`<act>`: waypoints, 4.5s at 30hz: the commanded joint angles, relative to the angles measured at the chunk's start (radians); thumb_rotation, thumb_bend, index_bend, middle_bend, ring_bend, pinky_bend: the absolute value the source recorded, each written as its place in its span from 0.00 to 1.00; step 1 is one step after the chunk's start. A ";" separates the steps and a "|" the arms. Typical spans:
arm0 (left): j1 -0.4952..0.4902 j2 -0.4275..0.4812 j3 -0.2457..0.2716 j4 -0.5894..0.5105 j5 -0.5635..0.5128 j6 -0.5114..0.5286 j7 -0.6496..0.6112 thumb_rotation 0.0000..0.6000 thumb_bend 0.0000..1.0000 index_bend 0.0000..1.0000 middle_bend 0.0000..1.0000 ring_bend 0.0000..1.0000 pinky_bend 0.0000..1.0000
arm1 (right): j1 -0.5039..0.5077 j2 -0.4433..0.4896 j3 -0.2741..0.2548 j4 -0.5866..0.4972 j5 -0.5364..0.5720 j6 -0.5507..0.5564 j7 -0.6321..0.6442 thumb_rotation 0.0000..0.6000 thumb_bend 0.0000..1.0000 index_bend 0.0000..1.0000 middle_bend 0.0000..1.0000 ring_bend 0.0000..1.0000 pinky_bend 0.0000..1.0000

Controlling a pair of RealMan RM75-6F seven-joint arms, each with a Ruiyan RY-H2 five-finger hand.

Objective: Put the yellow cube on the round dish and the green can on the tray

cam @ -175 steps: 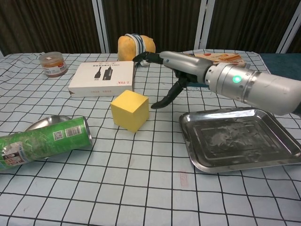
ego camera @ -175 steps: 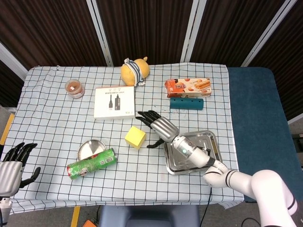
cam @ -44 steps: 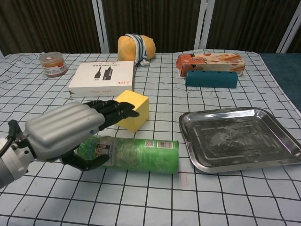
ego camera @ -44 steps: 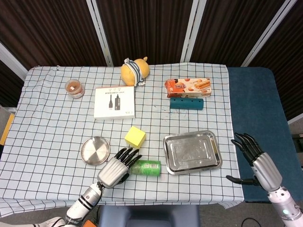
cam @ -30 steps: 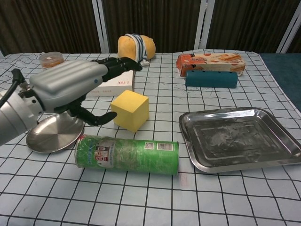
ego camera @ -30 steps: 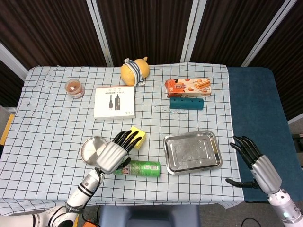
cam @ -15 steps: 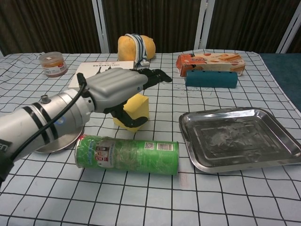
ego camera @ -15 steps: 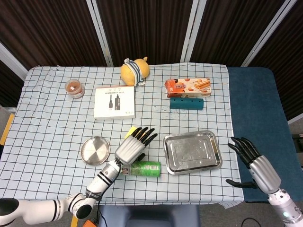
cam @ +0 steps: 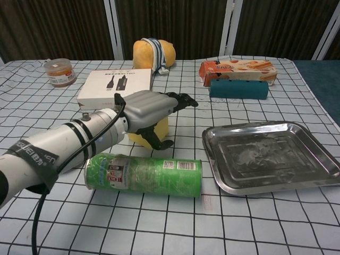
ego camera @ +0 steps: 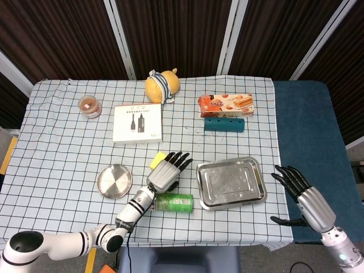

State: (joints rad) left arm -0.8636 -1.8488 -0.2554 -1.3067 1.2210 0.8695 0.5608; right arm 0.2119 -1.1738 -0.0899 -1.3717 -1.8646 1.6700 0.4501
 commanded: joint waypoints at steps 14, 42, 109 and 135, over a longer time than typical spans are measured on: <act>-0.034 -0.005 -0.006 0.076 -0.140 -0.012 0.025 1.00 0.38 0.00 0.00 0.00 0.17 | 0.009 0.000 -0.002 0.006 -0.010 -0.008 0.003 1.00 0.04 0.00 0.00 0.00 0.00; 0.001 0.113 0.055 -0.077 -0.113 0.178 0.137 1.00 0.58 0.07 0.30 0.51 0.86 | 0.018 -0.002 -0.007 0.001 -0.012 -0.025 -0.008 1.00 0.04 0.00 0.00 0.00 0.00; 0.539 0.651 0.314 -0.402 0.117 0.600 -0.219 1.00 0.40 0.00 0.00 0.00 0.20 | 0.075 0.005 -0.007 -0.072 0.006 -0.162 -0.086 1.00 0.04 0.00 0.00 0.00 0.00; 0.643 0.666 0.270 -0.316 0.170 0.608 -0.331 1.00 0.39 0.00 0.00 0.00 0.19 | 0.698 -0.163 0.216 -0.479 0.768 -1.053 -0.665 1.00 0.04 0.19 0.07 0.00 0.00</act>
State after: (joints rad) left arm -0.2211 -1.1865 0.0174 -1.6217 1.3957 1.4864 0.2314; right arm 0.8012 -1.2547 0.0978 -1.8416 -1.2584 0.6951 -0.0586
